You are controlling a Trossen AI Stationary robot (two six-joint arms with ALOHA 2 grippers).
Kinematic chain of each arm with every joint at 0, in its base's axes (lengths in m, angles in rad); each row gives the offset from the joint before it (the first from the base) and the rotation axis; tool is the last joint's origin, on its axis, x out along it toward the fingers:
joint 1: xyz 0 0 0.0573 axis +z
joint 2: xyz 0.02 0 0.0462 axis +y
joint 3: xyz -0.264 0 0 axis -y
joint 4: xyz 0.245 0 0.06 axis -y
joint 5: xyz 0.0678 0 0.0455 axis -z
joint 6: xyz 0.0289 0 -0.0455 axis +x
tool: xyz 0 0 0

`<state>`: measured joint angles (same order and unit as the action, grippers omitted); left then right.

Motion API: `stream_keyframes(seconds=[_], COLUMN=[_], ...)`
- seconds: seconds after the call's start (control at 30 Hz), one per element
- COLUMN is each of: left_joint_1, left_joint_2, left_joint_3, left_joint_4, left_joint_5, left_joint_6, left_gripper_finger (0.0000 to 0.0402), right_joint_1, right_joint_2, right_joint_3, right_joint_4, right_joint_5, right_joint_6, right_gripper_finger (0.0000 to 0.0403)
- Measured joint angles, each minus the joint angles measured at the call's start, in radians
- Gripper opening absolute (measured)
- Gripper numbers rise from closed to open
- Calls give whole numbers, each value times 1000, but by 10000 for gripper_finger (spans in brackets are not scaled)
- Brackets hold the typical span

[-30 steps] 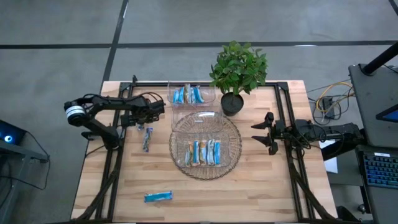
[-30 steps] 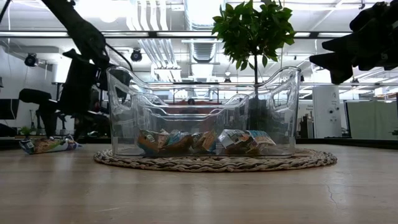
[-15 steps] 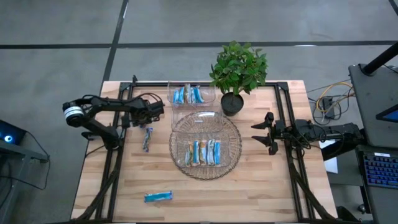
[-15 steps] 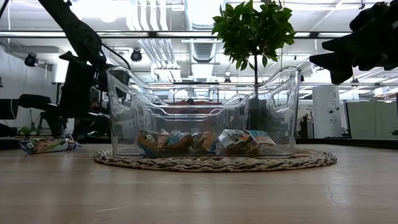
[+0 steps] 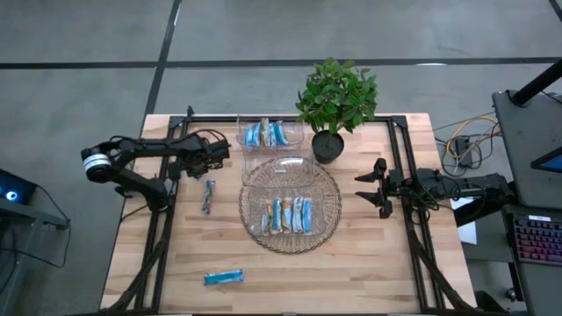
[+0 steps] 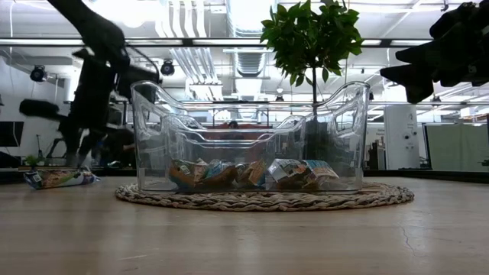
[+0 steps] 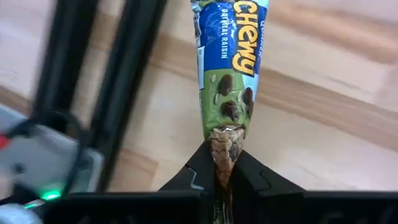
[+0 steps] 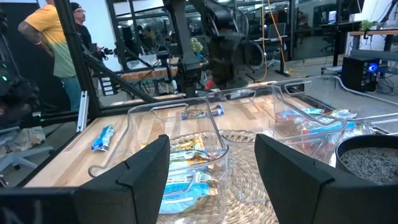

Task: Pick and place Granola Bars by type
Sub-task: Put the blue granola bar into the middle transparent bin

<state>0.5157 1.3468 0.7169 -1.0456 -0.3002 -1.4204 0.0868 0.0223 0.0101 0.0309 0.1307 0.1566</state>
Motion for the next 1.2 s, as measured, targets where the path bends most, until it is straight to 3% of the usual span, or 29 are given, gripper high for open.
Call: stream_keyframes(seconds=[0.23, 0.47, 0.77, 1.2], left_joint_1=[-78, -247, -409, -416], left_joint_2=[-116, -164, -180, -18], left_joint_3=[203, 374, 412, 484], left_joint_4=[-217, -281, -350, -188], left_joint_5=[-20, -10, 16, 28], left_joint_6=[-43, -146, -191, -21], left_gripper_finger=[2, 2, 1, 0], right_joint_1=[0, 0, 0, 0], right_joint_2=[0, 0, 0, 0], right_joint_3=[0, 0, 0, 0], right_joint_4=[0, 0, 0, 0], right_joint_5=[0, 0, 0, 0], right_joint_6=[0, 0, 0, 0], right_gripper_finger=[224, 224, 224, 224])
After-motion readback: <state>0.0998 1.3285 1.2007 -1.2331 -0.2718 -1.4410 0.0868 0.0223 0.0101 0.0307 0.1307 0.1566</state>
